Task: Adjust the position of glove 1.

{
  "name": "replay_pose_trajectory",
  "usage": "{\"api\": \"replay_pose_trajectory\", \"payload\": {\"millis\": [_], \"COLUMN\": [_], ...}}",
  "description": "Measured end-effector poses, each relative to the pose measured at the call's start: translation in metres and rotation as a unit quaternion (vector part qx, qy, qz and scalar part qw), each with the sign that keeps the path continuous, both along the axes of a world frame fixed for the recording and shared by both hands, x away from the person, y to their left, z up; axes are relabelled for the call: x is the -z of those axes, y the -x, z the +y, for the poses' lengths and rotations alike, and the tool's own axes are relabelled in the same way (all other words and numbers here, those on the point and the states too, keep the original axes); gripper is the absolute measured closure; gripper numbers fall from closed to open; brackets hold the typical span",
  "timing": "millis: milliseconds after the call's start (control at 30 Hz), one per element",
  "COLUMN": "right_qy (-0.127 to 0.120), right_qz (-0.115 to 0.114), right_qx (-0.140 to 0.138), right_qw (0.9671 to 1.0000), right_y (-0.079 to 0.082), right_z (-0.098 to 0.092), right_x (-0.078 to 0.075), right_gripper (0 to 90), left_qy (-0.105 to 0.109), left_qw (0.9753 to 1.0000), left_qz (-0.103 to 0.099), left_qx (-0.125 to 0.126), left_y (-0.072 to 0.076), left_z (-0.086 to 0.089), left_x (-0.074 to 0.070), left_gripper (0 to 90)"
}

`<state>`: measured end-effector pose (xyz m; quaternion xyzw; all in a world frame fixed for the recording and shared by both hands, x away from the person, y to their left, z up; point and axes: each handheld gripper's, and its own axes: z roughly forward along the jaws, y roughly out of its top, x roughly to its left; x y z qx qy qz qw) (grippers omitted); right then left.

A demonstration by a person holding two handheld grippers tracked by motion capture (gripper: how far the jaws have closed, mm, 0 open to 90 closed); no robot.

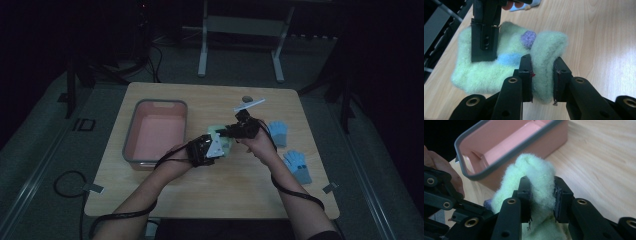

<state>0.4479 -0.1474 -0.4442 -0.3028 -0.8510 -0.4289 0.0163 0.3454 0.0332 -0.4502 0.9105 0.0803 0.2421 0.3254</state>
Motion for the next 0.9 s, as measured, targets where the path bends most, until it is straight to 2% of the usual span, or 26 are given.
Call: {"api": "replay_pose_trajectory", "payload": {"millis": [167,233,500,600,900], "right_qy": [0.001,0.001,0.002,0.008,0.010], "right_qz": [-0.006,-0.009,-0.005,-0.011,-0.020], "right_qx": [-0.008,-0.014,-0.023,-0.030,-0.044], "right_qw": [1.0000,0.9999,0.9997,0.9995,0.9988], "right_y": [-0.003,-0.005,-0.008,-0.009,-0.010], "right_z": [0.014,0.026,0.044,0.058,0.083], "right_x": [-0.010,-0.017,-0.021,-0.023,-0.031], "right_gripper": [71.7,71.7,71.7,71.7,71.7], "left_qy": [-0.002,-0.003,-0.010,-0.019,-0.028], "left_qw": [1.0000,0.9999,0.9998,0.9996,0.9990], "left_qz": [-0.005,-0.004,-0.001,-0.004,-0.008], "left_qx": [-0.008,-0.011,-0.017,-0.021,-0.034], "left_y": [-0.001,-0.001,-0.003,-0.002,-0.002], "left_z": [0.012,0.020,0.038,0.048,0.068], "left_x": [-0.008,-0.012,-0.016,-0.016,-0.020], "left_gripper": [73.3,73.3,73.3,73.4,73.4]}}
